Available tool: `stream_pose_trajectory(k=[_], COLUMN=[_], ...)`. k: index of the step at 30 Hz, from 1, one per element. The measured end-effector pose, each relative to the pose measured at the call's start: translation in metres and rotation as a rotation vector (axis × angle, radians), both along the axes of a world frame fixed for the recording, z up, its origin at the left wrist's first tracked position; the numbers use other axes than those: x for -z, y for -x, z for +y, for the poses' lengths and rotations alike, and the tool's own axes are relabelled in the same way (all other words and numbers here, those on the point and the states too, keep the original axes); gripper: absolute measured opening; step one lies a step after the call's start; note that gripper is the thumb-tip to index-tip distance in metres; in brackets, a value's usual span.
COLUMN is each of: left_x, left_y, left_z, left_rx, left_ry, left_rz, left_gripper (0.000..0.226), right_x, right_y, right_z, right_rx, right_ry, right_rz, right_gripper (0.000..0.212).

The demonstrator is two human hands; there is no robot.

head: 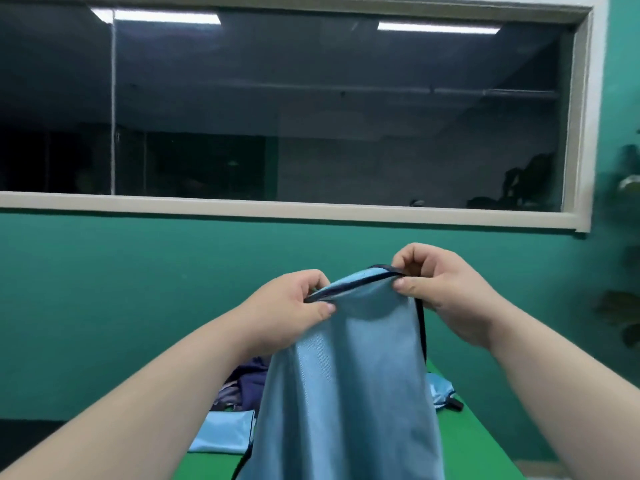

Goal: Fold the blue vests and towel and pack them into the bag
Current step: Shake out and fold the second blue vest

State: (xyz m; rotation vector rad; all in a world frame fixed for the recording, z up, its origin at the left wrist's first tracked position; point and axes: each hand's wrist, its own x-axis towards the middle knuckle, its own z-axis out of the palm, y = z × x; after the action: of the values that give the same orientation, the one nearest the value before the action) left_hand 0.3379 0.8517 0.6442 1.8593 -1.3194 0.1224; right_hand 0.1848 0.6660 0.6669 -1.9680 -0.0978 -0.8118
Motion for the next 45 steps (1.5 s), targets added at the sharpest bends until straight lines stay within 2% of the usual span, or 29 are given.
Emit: stream_pose_trajectory(k=[5,12,18,22,29,35,42,45], left_x=[-0.011,-0.012,-0.004,0.001,0.011,0.012,0.000,-0.006], left_y=[0.011,0.008,0.007,0.005,0.001,-0.008,-0.025,-0.025], left_z=[0.000,0.018,0.029,0.031,0.033,0.039,0.053,0.056], left_rx=[-0.015,-0.021,0.042,0.010,-0.073,-0.112,-0.277,-0.310], left_ry=[-0.037,-0.189,-0.200,-0.183,-0.220,-0.252,0.040,0.087], left_rz=[-0.028,-0.069,-0.016,-0.080,-0.175,-0.187,-0.192,-0.241], left_gripper=[0.014,0.015,0.006,0.007,0.019,0.012,0.016,0.014], right_x=[-0.006,-0.009,-0.005,-0.001,0.000,0.001,0.003,0.006], right_y=[0.005,0.022,0.034,0.041,0.054,0.061,0.072,0.074], right_z=[0.012,-0.005,-0.021,-0.029,-0.050,-0.075,-0.095,-0.097], right_rx=[0.176,0.357,0.458,0.501,0.630,0.782,0.744,0.716], right_ry=[0.259,0.473,0.530,0.525,0.367,0.296,0.291,0.279], right_rz=[0.094,0.149,0.216,0.200,0.032,0.056,0.108,0.114], right_gripper=[0.003,0.020,0.033,0.043,0.045,0.048,0.034,0.028])
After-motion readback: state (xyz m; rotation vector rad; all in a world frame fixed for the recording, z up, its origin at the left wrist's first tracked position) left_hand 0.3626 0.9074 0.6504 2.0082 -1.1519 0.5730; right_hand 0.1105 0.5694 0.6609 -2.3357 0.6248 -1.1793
